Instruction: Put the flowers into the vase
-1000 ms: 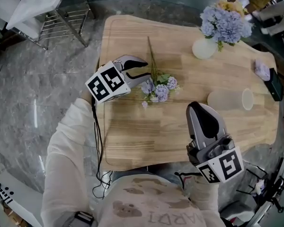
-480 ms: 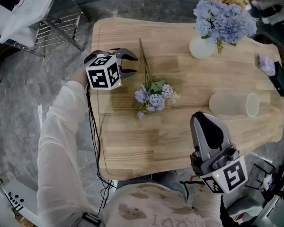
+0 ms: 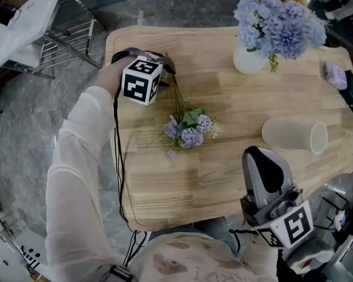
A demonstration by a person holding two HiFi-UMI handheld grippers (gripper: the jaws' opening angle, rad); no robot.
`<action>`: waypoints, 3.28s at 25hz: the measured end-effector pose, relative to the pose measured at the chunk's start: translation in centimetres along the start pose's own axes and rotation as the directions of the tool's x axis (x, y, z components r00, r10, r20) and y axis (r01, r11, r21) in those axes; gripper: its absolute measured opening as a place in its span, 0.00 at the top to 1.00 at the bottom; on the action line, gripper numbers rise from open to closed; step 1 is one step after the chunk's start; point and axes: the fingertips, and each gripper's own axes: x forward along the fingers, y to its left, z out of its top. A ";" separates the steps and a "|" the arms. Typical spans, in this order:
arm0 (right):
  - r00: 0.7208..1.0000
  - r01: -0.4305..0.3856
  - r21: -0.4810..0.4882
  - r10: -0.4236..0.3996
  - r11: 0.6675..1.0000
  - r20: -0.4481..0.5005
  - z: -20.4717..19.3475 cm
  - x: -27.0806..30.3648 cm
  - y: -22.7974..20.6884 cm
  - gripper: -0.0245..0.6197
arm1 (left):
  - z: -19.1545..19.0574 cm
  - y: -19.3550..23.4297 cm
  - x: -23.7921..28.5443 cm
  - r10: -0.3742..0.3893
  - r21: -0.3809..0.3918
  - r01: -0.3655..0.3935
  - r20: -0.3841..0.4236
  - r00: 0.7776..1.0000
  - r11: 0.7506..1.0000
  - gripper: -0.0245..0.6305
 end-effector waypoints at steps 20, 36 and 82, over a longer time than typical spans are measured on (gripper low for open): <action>1.000 -0.027 0.003 0.027 1.000 0.009 -0.1 1.0 0.0 0.90 | 2.0 -1.3 0.9 -0.183 0.008 0.183 0.003 0.983 0.983 0.94; 0.997 -0.038 -0.057 0.042 0.998 0.065 2.6 -1.1 3.4 0.91 | 6.3 -4.4 -6.1 -0.078 -0.145 0.101 0.159 0.984 0.984 0.94; 0.999 -0.043 -0.128 0.038 0.991 -0.038 -1.2 -19.7 -16.6 0.60 | 43.6 6.0 -20.2 0.716 -0.732 -0.083 0.625 0.311 0.676 0.94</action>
